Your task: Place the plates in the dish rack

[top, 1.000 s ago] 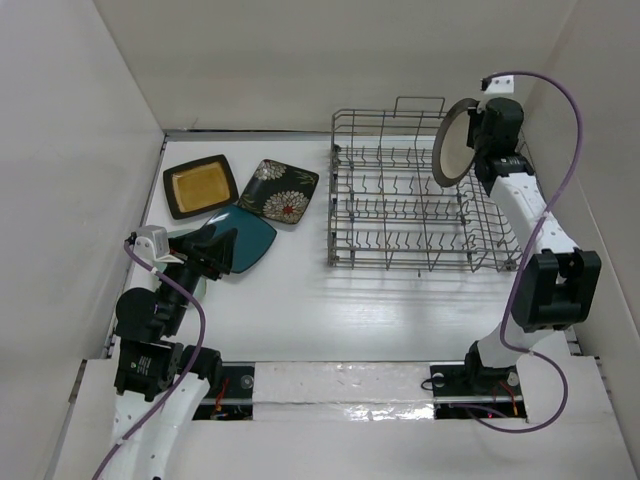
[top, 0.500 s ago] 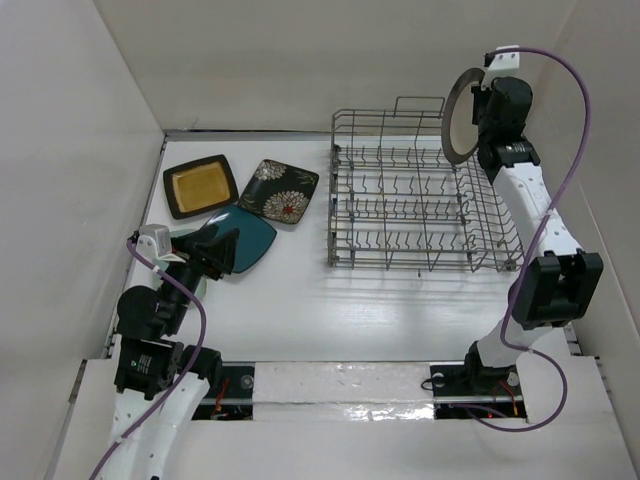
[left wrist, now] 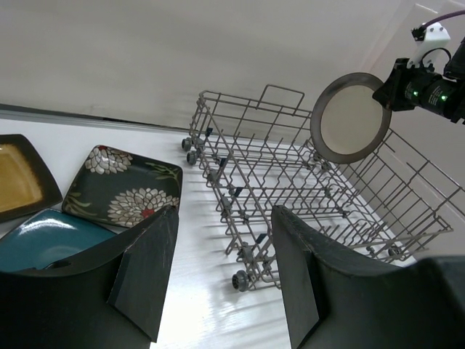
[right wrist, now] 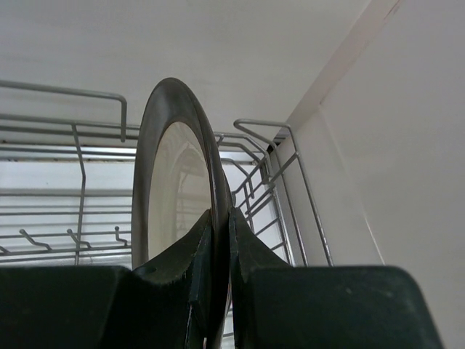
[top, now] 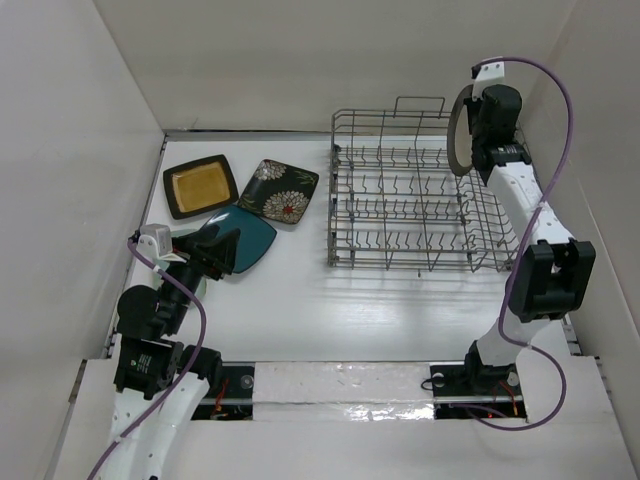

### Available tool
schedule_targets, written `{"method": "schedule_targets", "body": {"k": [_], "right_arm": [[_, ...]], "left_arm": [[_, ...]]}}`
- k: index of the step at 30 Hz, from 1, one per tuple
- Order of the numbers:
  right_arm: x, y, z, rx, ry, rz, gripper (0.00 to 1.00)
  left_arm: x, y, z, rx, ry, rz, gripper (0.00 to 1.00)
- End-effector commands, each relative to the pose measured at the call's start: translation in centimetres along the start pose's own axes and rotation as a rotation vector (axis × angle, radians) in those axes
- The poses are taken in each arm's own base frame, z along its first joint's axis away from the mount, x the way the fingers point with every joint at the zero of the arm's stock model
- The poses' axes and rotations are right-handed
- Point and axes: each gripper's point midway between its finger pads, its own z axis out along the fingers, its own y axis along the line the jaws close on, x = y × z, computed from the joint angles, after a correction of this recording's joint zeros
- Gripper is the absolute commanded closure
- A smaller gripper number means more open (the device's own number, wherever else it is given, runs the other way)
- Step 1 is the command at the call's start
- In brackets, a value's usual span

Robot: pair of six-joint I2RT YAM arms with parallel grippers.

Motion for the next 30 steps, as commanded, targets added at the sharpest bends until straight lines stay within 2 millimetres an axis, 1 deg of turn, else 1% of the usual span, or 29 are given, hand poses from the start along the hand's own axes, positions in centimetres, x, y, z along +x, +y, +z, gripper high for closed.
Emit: {"method": "schedule_targets", "body": {"k": [1,3,4,6,7,10,11,12,13,15,16,18,19,21,23,25,27,30], "right_arm": [[-7.3,-3.3,-1.1,0.085,-0.238,0.063,1.0],[-6.5,-2.4,-0.7,0.055,-0.229,0.053,1.0],[-5.5,-1.9,-0.4,0.046,-0.211,0.051,1.0],[-4.4,-1.3,0.0,0.035,-0.196,0.046,1.0],[-3.2,-0.8,0.3,0.025,-0.175,0.043,1.0],[-2.1,-0.3,0.5,0.023,-0.167,0.041,1.0],[-1.7,0.3,0.5,0.019,-0.16,0.035,1.0],[-1.4,0.3,0.6,0.024,-0.155,0.03,1.0],[-1.1,0.9,0.6,0.017,-0.152,0.023,1.0],[-0.5,1.1,0.8,0.021,-0.143,0.019,0.99],[-0.2,1.2,0.9,0.02,-0.138,0.021,0.94],[0.5,1.4,1.0,0.02,-0.127,0.019,0.88],[0.8,1.4,1.1,0.024,-0.123,0.023,0.79],[1.5,1.7,1.3,0.024,-0.109,0.03,0.73],[1.7,1.9,1.3,0.017,-0.104,0.035,0.68],[1.9,2.6,1.2,0.001,-0.101,0.046,0.67],[1.4,3.5,0.7,-0.021,-0.116,0.045,0.65],[1.7,3.9,0.4,-0.028,-0.108,0.039,0.65]], "left_arm": [[-1.1,-0.5,0.2,0.015,-0.033,0.015,0.49],[-1.2,-0.5,0.1,0.016,-0.036,0.016,0.49],[-1.2,-0.5,0.2,0.015,-0.034,0.015,0.49],[-1.1,-0.5,0.1,0.015,-0.033,0.015,0.49],[-1.0,-0.4,0.2,0.013,-0.03,0.016,0.49],[-1.1,-0.5,0.2,0.014,-0.031,0.015,0.49],[-1.1,-0.5,0.2,0.015,-0.031,0.015,0.49],[-1.1,-0.4,0.2,0.013,-0.03,0.015,0.49],[-1.0,-0.4,0.2,0.013,-0.03,0.015,0.49],[-1.1,-0.4,0.2,0.013,-0.03,0.015,0.49],[-1.1,-0.4,0.3,0.011,-0.029,0.015,0.49],[-1.0,-0.4,0.3,0.011,-0.028,0.016,0.49],[-1.0,-0.4,0.3,0.01,-0.026,0.014,0.49],[-0.9,-0.3,0.3,0.007,-0.024,0.016,0.49],[-0.9,-0.3,0.4,0.007,-0.023,0.015,0.49],[-0.9,-0.3,0.4,0.007,-0.023,0.017,0.49],[-0.9,-0.3,0.4,0.007,-0.023,0.015,0.49],[-0.8,-0.2,0.4,0.006,-0.021,0.017,0.49]]}}
